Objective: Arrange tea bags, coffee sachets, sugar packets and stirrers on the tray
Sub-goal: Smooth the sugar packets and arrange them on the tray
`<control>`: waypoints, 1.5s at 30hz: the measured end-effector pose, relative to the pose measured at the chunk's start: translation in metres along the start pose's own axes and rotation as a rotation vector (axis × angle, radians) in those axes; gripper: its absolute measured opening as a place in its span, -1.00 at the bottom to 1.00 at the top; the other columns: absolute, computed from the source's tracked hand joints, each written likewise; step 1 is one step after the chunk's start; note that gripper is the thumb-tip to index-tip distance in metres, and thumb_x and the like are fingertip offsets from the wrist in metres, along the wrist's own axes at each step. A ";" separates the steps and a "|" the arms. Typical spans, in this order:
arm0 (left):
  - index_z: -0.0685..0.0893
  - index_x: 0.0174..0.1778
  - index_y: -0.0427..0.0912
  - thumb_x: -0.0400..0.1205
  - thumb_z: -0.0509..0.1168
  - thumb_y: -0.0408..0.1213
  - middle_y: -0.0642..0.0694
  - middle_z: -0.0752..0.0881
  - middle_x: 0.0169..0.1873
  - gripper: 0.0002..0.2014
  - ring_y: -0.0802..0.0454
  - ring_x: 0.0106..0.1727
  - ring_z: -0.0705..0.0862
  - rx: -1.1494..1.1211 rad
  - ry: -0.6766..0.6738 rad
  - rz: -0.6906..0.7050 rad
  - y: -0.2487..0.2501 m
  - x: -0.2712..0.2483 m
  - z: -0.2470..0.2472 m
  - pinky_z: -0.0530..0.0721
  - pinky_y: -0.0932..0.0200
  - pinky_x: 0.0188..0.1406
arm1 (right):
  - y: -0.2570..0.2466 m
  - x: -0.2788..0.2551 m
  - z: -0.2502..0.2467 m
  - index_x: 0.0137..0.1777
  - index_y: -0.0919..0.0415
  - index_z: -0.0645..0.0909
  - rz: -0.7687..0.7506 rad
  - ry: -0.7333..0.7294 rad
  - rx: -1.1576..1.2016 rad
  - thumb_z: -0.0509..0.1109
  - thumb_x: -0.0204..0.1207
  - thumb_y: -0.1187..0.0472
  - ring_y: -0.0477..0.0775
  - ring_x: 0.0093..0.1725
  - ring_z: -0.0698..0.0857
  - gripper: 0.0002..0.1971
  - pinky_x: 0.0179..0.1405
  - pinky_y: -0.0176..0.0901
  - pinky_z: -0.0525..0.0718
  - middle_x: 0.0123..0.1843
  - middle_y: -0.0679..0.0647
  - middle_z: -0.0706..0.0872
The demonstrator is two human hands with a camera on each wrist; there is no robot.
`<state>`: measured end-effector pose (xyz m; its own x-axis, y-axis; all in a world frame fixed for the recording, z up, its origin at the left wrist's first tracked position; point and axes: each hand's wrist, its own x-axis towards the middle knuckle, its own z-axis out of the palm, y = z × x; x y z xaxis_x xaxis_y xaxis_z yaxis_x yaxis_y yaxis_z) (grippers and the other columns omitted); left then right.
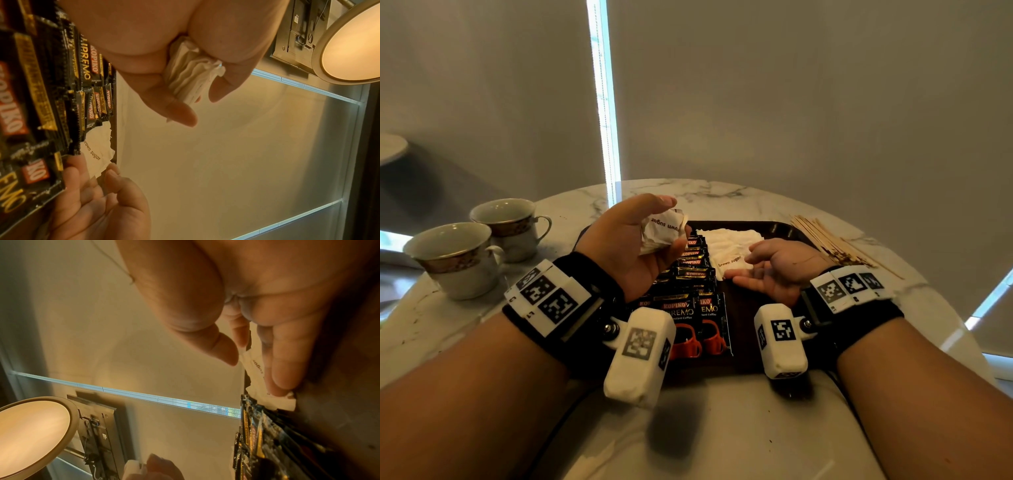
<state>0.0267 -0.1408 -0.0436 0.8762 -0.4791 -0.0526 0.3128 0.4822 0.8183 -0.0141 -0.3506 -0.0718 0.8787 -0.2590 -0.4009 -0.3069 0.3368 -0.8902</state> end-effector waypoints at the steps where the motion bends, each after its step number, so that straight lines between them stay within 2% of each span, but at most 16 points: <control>1: 0.65 0.07 -0.25 0.47 0.43 -0.33 -0.26 0.67 -0.14 -0.73 -0.10 -0.23 0.70 -0.004 0.001 -0.001 0.000 0.000 0.000 0.69 0.25 -0.53 | 0.000 0.000 0.001 0.60 0.31 0.28 -0.007 -0.006 0.004 0.15 0.68 0.49 0.34 0.11 0.79 -0.51 0.03 0.08 0.80 0.35 0.39 0.56; 4: 0.64 0.11 -0.26 0.58 0.36 -0.33 -0.27 0.63 -0.05 -0.79 -0.10 -0.21 0.71 -0.002 0.018 -0.008 0.000 0.000 0.000 0.68 0.25 -0.53 | 0.002 -0.001 0.002 0.24 0.42 0.52 0.005 -0.027 -0.012 0.19 0.68 0.44 0.30 0.08 0.80 -0.81 -0.13 0.02 0.83 0.43 0.40 0.58; 5: 0.64 0.11 -0.25 0.60 0.34 -0.33 -0.27 0.63 -0.04 -0.81 -0.09 -0.21 0.71 -0.003 0.021 -0.009 0.000 0.000 0.000 0.68 0.26 -0.54 | 0.003 0.000 0.002 0.19 0.44 0.54 0.010 -0.025 -0.010 0.21 0.68 0.43 0.29 0.06 0.81 -0.83 -0.19 0.00 0.84 0.41 0.40 0.61; 9: 0.64 0.12 -0.26 0.61 0.32 -0.33 -0.28 0.65 -0.06 -0.81 -0.10 -0.23 0.70 -0.001 0.014 -0.007 0.001 0.000 0.000 0.68 0.25 -0.53 | 0.004 0.002 0.002 0.35 0.50 0.51 -0.004 -0.009 -0.014 0.23 0.66 0.40 0.30 0.00 0.82 -0.69 -0.33 -0.03 0.85 0.36 0.38 0.67; 13: 0.65 0.11 -0.27 0.63 0.32 -0.34 -0.28 0.64 -0.05 -0.83 -0.11 -0.20 0.70 -0.001 0.025 0.000 0.002 0.000 0.000 0.69 0.25 -0.53 | 0.004 0.001 0.000 0.37 0.44 0.55 -0.015 0.015 -0.123 0.27 0.62 0.35 0.21 -0.13 0.80 -0.66 -0.27 -0.08 0.75 0.23 0.32 0.74; 18: 0.67 0.08 -0.28 0.65 0.27 -0.35 -0.31 0.63 0.01 -0.84 -0.14 -0.16 0.70 -0.001 0.018 0.003 0.002 0.000 0.000 0.69 0.24 -0.51 | 0.000 0.000 -0.002 0.41 0.40 0.58 -0.040 0.055 -0.205 0.33 0.61 0.27 0.16 -0.16 0.75 -0.60 -0.34 -0.12 0.67 0.16 0.24 0.73; 22: 0.68 0.07 -0.28 0.65 0.25 -0.36 -0.31 0.63 0.01 -0.84 -0.14 -0.17 0.72 0.001 0.017 0.007 0.001 0.001 0.000 0.69 0.23 -0.51 | -0.004 -0.002 -0.006 0.37 0.37 0.60 -0.067 0.062 -0.236 0.33 0.63 0.22 0.17 -0.10 0.71 -0.64 -0.30 -0.11 0.65 0.02 0.18 0.70; 26: 0.68 0.08 -0.28 0.64 0.24 -0.38 -0.32 0.62 0.02 -0.83 -0.13 -0.18 0.71 0.003 0.018 0.005 0.001 0.001 0.000 0.70 0.23 -0.51 | -0.005 -0.001 -0.008 0.30 0.29 0.60 -0.060 0.075 -0.247 0.35 0.62 0.20 0.19 -0.04 0.66 -0.70 -0.25 -0.07 0.65 0.13 0.19 0.70; 30: 0.69 0.09 -0.28 0.64 0.23 -0.38 -0.33 0.62 0.04 -0.82 -0.14 -0.17 0.70 0.005 0.016 0.010 0.001 0.001 -0.002 0.70 0.23 -0.50 | -0.004 0.000 -0.008 0.03 0.29 0.62 -0.029 0.080 -0.249 0.35 0.62 0.22 0.24 -0.01 0.68 -0.87 -0.15 -0.02 0.65 0.14 0.27 0.67; 32: 0.69 0.09 -0.28 0.63 0.24 -0.38 -0.33 0.62 0.05 -0.82 -0.15 -0.16 0.70 0.005 0.019 0.010 0.000 0.002 -0.003 0.70 0.23 -0.50 | -0.004 0.001 -0.009 0.01 0.30 0.62 -0.020 0.079 -0.243 0.35 0.61 0.22 0.27 0.00 0.70 -0.87 -0.14 -0.01 0.66 0.12 0.29 0.66; 38: 0.68 0.09 -0.30 0.59 0.20 -0.39 -0.33 0.61 0.06 -0.78 -0.16 -0.16 0.72 -0.038 -0.019 0.003 -0.001 0.001 -0.003 0.72 0.20 -0.47 | -0.004 0.000 -0.013 0.19 0.34 0.65 0.000 0.075 -0.273 0.35 0.61 0.15 0.16 -0.13 0.69 -0.72 -0.30 -0.08 0.62 -0.05 0.21 0.66; 43: 0.66 0.10 -0.30 0.61 0.07 -0.48 -0.35 0.67 -0.05 -0.71 -0.22 -0.18 0.80 -0.080 -0.075 0.017 -0.001 -0.002 -0.001 0.81 0.15 -0.31 | -0.009 -0.001 -0.014 0.04 0.27 0.65 -0.112 0.104 -0.205 0.34 0.62 0.13 0.03 -0.30 0.57 -0.80 -0.37 -0.14 0.48 -0.14 0.15 0.60; 45: 0.64 0.14 -0.28 0.63 0.06 -0.52 -0.35 0.72 -0.10 -0.70 -0.26 -0.12 0.83 -0.058 -0.109 0.022 -0.004 -0.004 0.001 0.82 0.06 -0.22 | -0.011 -0.006 -0.010 -0.01 0.25 0.63 -0.188 0.057 -0.143 0.33 0.63 0.13 -0.01 -0.35 0.54 -0.83 -0.41 -0.19 0.44 -0.20 0.11 0.59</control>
<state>0.0221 -0.1417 -0.0465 0.8389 -0.5435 0.0306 0.3172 0.5338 0.7839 -0.0194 -0.3617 -0.0614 0.9045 -0.3570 -0.2334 -0.1922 0.1475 -0.9702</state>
